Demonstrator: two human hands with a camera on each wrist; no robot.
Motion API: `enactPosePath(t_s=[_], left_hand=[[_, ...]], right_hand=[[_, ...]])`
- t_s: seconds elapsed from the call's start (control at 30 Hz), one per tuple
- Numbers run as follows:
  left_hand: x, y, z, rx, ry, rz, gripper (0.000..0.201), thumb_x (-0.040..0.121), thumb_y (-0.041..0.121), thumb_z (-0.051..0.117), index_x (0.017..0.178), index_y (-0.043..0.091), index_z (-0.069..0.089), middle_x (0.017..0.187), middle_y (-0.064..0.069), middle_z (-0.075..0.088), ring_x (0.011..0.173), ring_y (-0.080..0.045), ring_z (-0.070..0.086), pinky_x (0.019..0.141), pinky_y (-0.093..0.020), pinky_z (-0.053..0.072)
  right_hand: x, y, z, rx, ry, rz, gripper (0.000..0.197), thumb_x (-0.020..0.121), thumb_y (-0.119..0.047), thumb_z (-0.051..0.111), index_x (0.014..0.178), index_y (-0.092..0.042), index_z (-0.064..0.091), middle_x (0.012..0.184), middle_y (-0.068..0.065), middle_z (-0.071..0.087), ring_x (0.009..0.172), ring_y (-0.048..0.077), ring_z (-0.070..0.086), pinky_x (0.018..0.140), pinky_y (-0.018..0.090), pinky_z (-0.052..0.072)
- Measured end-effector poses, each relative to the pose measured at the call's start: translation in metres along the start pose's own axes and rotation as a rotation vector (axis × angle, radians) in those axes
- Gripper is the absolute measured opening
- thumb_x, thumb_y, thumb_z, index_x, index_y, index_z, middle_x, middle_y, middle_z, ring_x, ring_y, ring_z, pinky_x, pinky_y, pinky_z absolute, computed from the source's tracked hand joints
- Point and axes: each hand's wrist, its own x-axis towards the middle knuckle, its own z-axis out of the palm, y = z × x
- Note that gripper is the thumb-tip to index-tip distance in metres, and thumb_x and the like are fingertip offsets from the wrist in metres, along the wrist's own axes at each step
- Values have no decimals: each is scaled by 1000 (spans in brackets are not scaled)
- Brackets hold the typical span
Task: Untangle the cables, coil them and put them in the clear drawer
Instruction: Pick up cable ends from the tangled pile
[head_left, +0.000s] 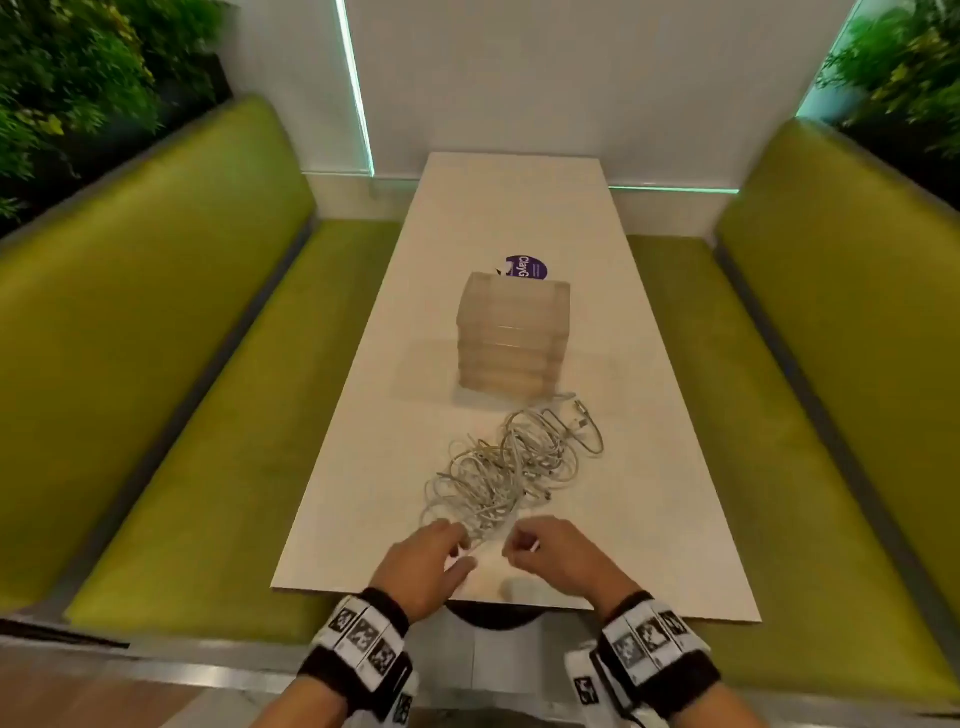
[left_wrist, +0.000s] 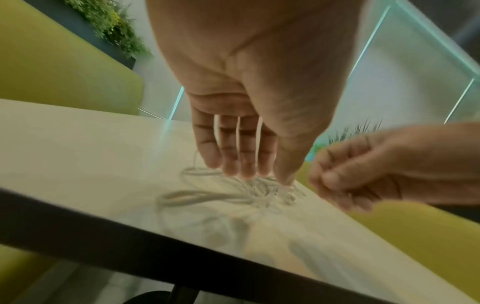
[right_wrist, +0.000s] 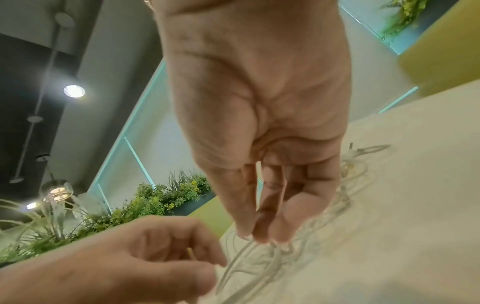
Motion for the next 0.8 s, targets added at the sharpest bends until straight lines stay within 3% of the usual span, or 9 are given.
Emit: enactPosePath(t_s=[0.1, 0.27, 0.37, 0.47, 0.57, 0.67, 0.8], left_hand=[[19, 7, 8, 134, -59, -78, 38, 93, 32, 50, 128, 18, 45, 125, -4, 50, 115, -25, 51, 83, -35, 42], [31, 6, 17, 161, -35, -123, 30, 96, 17, 38, 123, 14, 50, 124, -9, 50, 109, -31, 55, 82, -39, 44], [32, -1, 15, 130, 35, -105, 29, 95, 19, 40, 118, 15, 56, 122, -6, 50, 111, -26, 53, 80, -36, 44], [32, -14, 16, 32, 139, -103, 25, 94, 17, 44, 113, 16, 60, 117, -3, 53, 110, -22, 53, 79, -33, 44], [33, -23, 17, -76, 157, -103, 23, 94, 16, 46, 110, 15, 62, 114, -3, 55, 106, -23, 55, 80, -33, 46], [35, -25, 15, -96, 161, -73, 23, 95, 17, 45, 111, 14, 62, 112, -4, 56, 104, -23, 56, 80, -32, 45], [38, -23, 13, -189, 198, -67, 16, 95, 16, 43, 103, 17, 57, 103, -3, 62, 94, -24, 60, 75, -32, 46]], right_hand=[[27, -6, 8, -65, 177, 67, 20, 83, -10, 59, 102, -14, 64, 91, -1, 59, 85, 15, 54, 73, 25, 41], [43, 6, 28, -226, 227, 61, 32, 86, -13, 55, 117, -19, 59, 119, 8, 56, 107, 27, 56, 84, 30, 44], [39, 12, 28, -177, 250, -2, 27, 86, -16, 57, 112, -21, 62, 111, 5, 59, 97, 20, 58, 76, 27, 42], [29, 18, 20, 106, 469, -56, 11, 86, -14, 60, 92, -22, 60, 85, -6, 59, 73, 10, 55, 68, 24, 44], [30, 32, 5, 187, 643, 27, 9, 87, -14, 61, 87, -22, 56, 86, -4, 60, 76, 13, 58, 70, 26, 47], [42, 41, -7, 97, 477, 147, 16, 86, -23, 66, 100, -17, 61, 96, 1, 54, 82, 15, 56, 72, 26, 42], [52, 42, -3, -75, 395, 164, 9, 87, -21, 64, 83, -15, 59, 95, 5, 53, 77, 18, 52, 67, 26, 37]])
